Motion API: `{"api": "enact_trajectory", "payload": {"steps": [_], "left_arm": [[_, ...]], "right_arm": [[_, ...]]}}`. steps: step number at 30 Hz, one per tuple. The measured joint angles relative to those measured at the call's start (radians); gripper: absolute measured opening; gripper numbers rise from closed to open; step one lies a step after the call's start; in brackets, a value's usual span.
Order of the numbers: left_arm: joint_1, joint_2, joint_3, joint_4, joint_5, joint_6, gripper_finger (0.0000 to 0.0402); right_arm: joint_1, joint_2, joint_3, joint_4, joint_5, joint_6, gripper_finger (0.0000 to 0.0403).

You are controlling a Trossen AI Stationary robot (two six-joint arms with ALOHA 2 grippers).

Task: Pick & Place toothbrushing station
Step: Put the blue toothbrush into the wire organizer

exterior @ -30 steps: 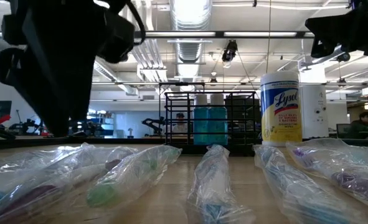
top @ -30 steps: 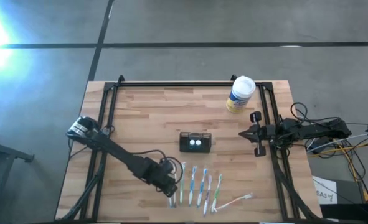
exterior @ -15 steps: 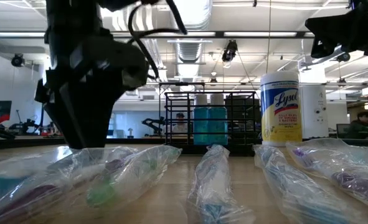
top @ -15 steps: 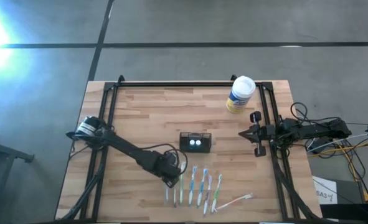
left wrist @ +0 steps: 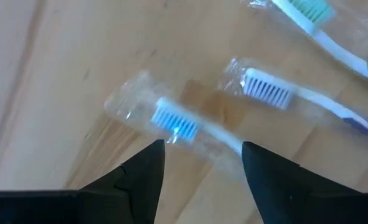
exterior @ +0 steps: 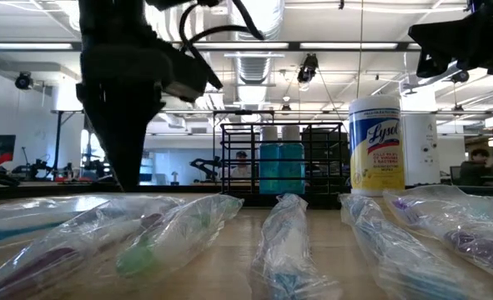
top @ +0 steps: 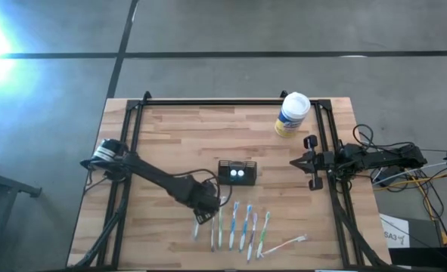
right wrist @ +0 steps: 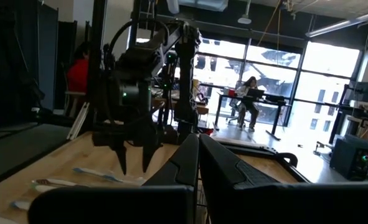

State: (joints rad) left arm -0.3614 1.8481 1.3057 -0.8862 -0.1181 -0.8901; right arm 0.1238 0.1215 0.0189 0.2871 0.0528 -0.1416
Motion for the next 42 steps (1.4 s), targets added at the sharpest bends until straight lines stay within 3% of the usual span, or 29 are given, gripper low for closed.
{"api": "enact_trajectory", "payload": {"steps": [6,14,30,36,42], "left_arm": [[-0.008,-0.005,0.076,-0.020,0.012,-0.207,0.0218],[-0.029,-0.001,0.074,-0.038,0.032,-0.328,0.0218],[-0.013,0.156,0.077,0.014,0.111,-0.222,0.0218],[0.001,0.158,0.077,-0.021,0.132,-0.158,0.0217],[0.003,0.134,0.072,-0.027,0.124,-0.080,0.0167]], "right_arm": [[0.000,0.000,0.000,0.000,0.000,0.003,0.0008],[0.000,0.000,0.000,0.000,0.000,0.016,0.0008],[0.000,0.005,0.000,-0.002,0.001,0.008,0.0008],[0.000,0.005,0.000,-0.002,0.001,0.008,0.0008],[0.000,0.005,0.000,-0.003,0.001,0.006,0.0008]]}}
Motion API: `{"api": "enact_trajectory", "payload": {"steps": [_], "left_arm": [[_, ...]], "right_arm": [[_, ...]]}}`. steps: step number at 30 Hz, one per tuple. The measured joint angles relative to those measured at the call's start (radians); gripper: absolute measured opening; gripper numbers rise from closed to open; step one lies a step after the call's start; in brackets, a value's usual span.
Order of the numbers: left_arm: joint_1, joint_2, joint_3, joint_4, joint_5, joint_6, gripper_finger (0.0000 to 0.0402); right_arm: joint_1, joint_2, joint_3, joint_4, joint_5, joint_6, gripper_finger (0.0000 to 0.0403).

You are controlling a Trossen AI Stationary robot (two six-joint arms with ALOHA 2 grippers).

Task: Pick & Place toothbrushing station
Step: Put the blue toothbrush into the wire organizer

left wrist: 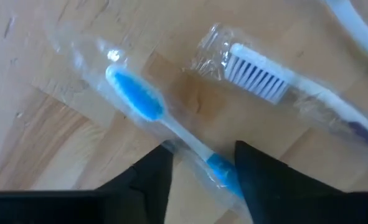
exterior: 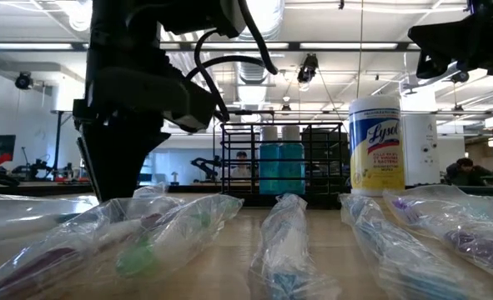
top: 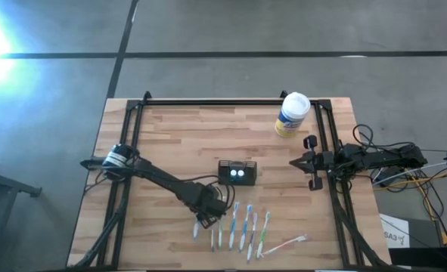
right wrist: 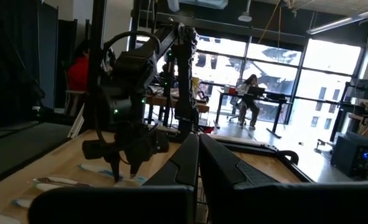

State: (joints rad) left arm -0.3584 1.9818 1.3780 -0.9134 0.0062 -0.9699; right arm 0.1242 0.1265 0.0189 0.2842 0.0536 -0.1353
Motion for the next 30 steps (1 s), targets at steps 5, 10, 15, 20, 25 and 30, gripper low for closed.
{"api": "enact_trajectory", "payload": {"steps": [5,10,15,20,25,30], "left_arm": [[0.001,-0.001,-0.003,-0.004,-0.006,0.023,0.0082],[0.001,-0.010,-0.004,-0.007,-0.033,0.047,0.0012],[-0.011,-0.054,-0.007,-0.020,-0.090,0.082,0.0011],[-0.035,-0.174,-0.014,-0.030,-0.210,0.100,0.0005],[-0.065,-0.348,-0.059,0.036,-0.404,0.179,0.0003],[-0.085,-0.555,-0.188,0.358,-0.548,0.494,0.0002]], "right_arm": [[0.000,0.000,0.000,0.001,0.000,-0.003,0.0008],[0.000,0.000,0.000,0.001,0.000,-0.006,0.0008],[0.000,0.000,0.000,0.001,0.000,-0.006,0.0008],[0.000,0.000,0.000,0.001,0.000,-0.003,0.0008],[0.000,0.002,0.000,-0.002,-0.001,0.003,0.0008],[0.000,0.002,0.000,-0.004,-0.001,0.005,0.0008]]}}
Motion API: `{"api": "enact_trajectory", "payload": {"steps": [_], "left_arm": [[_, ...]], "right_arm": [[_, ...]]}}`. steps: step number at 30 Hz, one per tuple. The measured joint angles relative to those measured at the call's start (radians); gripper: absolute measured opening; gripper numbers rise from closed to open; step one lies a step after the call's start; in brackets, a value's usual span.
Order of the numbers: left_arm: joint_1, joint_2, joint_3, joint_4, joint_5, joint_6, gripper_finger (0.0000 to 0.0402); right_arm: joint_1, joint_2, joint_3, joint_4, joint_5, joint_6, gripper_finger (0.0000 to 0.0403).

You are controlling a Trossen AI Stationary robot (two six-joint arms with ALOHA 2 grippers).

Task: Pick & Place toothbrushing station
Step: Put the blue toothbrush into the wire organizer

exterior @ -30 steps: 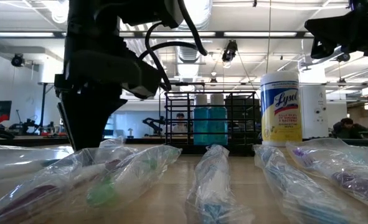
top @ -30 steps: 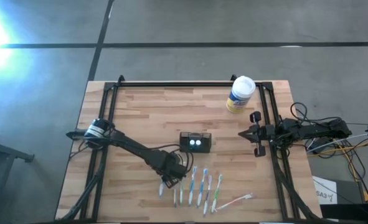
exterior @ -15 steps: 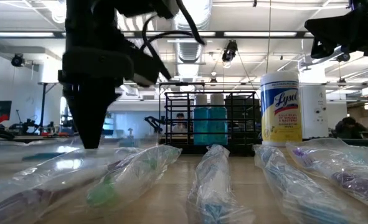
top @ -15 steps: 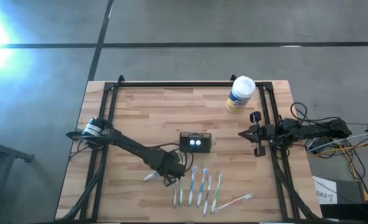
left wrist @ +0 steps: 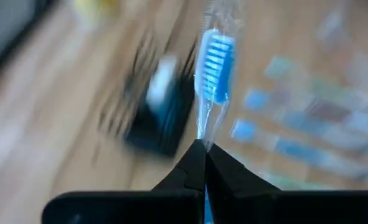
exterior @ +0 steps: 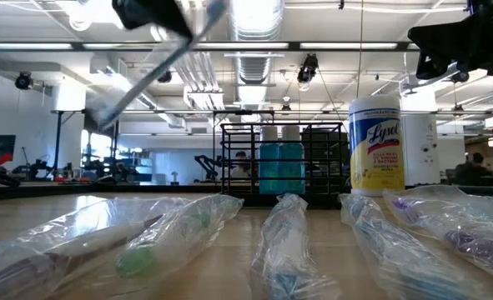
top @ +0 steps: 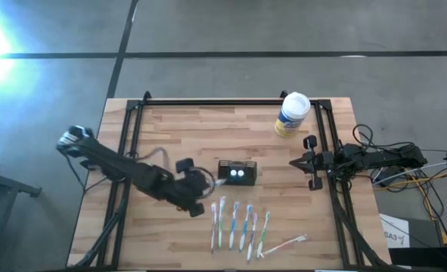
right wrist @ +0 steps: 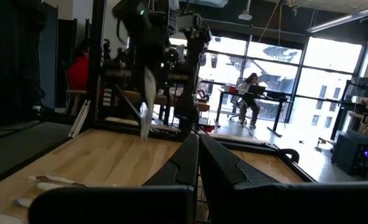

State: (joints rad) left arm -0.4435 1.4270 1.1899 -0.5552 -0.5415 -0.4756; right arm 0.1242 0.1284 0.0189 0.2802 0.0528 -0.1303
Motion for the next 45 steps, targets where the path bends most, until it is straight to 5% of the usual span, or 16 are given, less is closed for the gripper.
{"api": "enact_trajectory", "payload": {"steps": [5,8,12,18,24,45], "left_arm": [[0.020,-0.205,-0.236,0.625,0.068,0.467,0.0001],[0.059,-0.297,-0.378,0.827,0.090,0.630,0.0001],[0.183,-0.393,-0.508,0.924,0.170,0.590,0.0001],[0.389,-0.408,-0.641,1.099,0.528,0.548,0.0001],[0.553,-0.348,-0.682,1.245,0.772,0.552,0.0000],[0.627,0.025,-0.554,1.360,0.901,0.604,0.0000]], "right_arm": [[0.000,0.000,0.000,0.000,0.000,0.006,0.0008],[0.000,0.000,0.000,0.000,0.000,0.006,0.0008],[0.000,0.000,0.000,0.000,0.000,0.000,0.0008],[0.000,0.000,0.000,-0.008,0.000,-0.024,0.0008],[0.000,0.006,0.000,-0.007,0.000,-0.027,0.0008],[0.000,0.033,0.000,-0.013,0.001,-0.053,0.0008]]}}
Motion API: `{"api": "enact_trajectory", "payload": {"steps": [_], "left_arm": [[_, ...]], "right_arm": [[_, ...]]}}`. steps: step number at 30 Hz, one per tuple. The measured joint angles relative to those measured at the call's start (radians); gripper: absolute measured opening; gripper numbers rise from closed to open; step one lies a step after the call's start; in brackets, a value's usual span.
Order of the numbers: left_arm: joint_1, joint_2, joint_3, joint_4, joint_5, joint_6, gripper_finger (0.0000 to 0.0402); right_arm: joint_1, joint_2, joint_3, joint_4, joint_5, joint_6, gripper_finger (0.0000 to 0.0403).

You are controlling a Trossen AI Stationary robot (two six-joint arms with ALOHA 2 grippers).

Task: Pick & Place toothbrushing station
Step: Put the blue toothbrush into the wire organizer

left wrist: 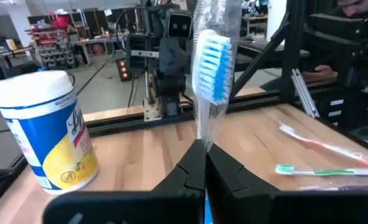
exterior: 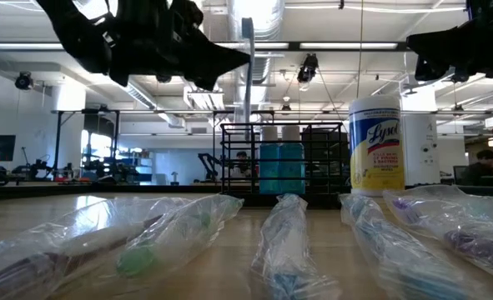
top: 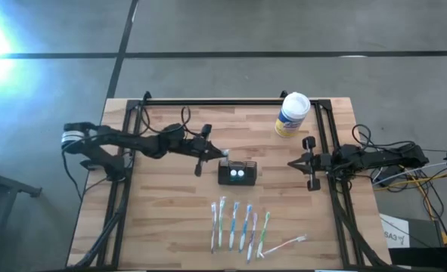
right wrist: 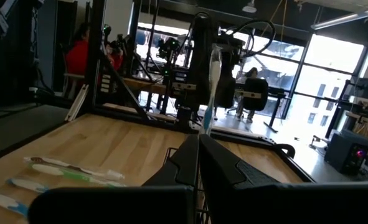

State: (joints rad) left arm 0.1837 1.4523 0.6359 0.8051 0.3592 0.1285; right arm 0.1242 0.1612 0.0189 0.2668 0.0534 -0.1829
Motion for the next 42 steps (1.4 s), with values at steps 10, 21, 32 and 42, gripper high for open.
{"api": "enact_trajectory", "payload": {"steps": [10,21,32,42], "left_arm": [[0.000,0.065,-0.001,0.015,0.000,-0.009,0.0000],[0.000,0.144,-0.001,0.059,-0.002,-0.029,0.0000],[0.000,0.187,-0.002,0.055,-0.005,-0.027,0.0000],[0.000,0.185,-0.002,0.031,-0.005,-0.022,0.0028]], "right_arm": [[0.000,0.000,0.000,-0.001,0.000,0.000,0.0008],[0.000,-0.001,0.000,0.000,0.000,0.004,0.0008],[0.000,-0.002,0.000,0.000,0.000,0.007,0.0008],[0.000,-0.002,0.000,0.000,0.000,0.006,0.0008]]}}
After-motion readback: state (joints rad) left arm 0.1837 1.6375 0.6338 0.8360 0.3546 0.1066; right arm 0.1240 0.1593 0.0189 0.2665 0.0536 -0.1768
